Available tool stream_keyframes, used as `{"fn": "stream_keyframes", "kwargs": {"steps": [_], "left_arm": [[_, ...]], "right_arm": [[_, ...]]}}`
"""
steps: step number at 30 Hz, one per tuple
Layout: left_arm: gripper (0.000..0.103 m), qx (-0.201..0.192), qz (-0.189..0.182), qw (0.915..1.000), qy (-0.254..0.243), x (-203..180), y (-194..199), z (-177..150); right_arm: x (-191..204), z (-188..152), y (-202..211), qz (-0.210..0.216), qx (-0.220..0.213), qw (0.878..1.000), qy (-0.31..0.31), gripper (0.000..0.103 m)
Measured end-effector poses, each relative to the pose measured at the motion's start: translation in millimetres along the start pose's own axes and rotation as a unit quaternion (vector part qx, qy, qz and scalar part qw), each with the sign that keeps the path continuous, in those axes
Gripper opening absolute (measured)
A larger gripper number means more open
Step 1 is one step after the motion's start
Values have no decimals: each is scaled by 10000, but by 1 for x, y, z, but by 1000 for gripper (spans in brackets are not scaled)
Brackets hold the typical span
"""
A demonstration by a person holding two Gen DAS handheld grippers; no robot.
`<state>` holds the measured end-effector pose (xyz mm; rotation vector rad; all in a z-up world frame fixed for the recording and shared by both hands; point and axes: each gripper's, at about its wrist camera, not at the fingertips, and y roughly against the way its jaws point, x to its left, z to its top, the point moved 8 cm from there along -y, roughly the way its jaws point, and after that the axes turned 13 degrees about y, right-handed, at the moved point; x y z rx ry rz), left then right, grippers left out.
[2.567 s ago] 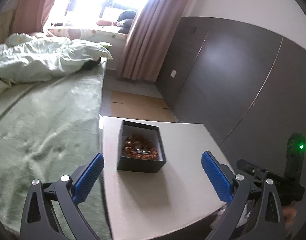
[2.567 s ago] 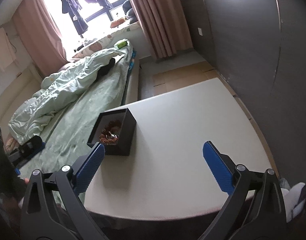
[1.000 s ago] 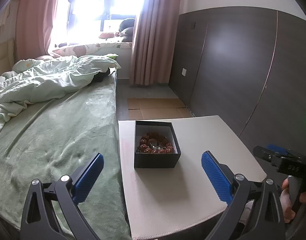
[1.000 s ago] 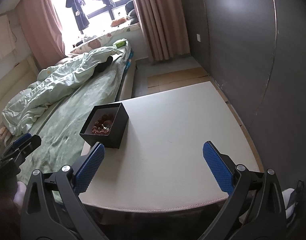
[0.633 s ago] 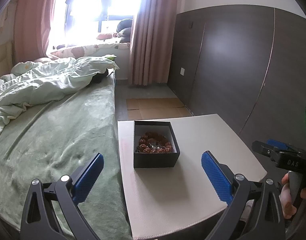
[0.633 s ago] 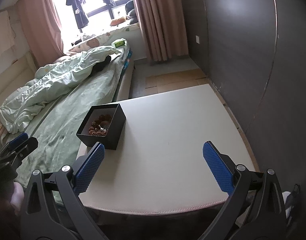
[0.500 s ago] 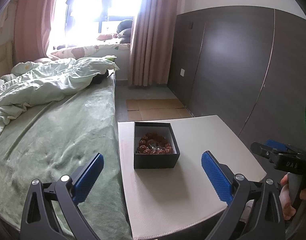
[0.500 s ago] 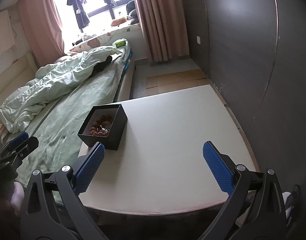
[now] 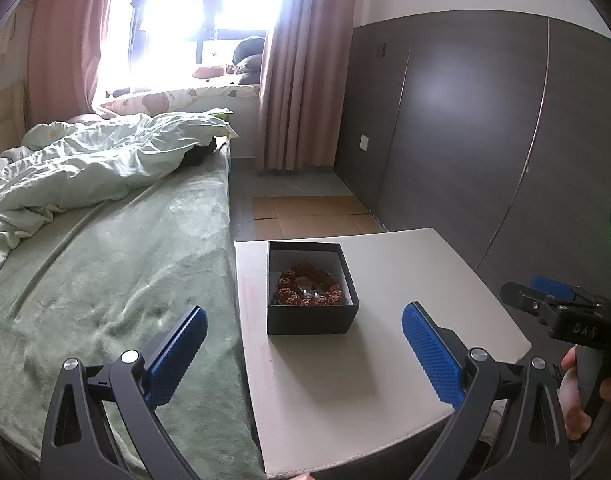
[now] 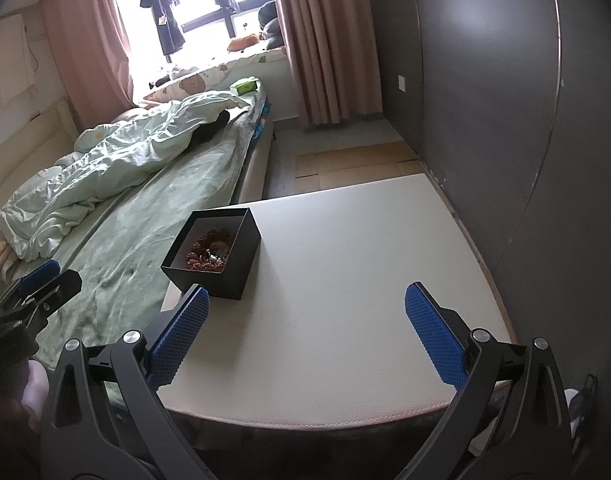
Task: Organize jewelry
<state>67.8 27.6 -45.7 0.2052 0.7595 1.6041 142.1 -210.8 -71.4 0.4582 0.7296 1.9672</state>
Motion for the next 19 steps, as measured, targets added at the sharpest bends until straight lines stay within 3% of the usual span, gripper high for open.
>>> {"fn": "stream_keyframes", "kwargs": {"steps": [19], "left_arm": [[95,-18,24,10000,18,-4,5,1]], "right_arm": [[-2,1,-1,3,14,10000,58,98]]}}
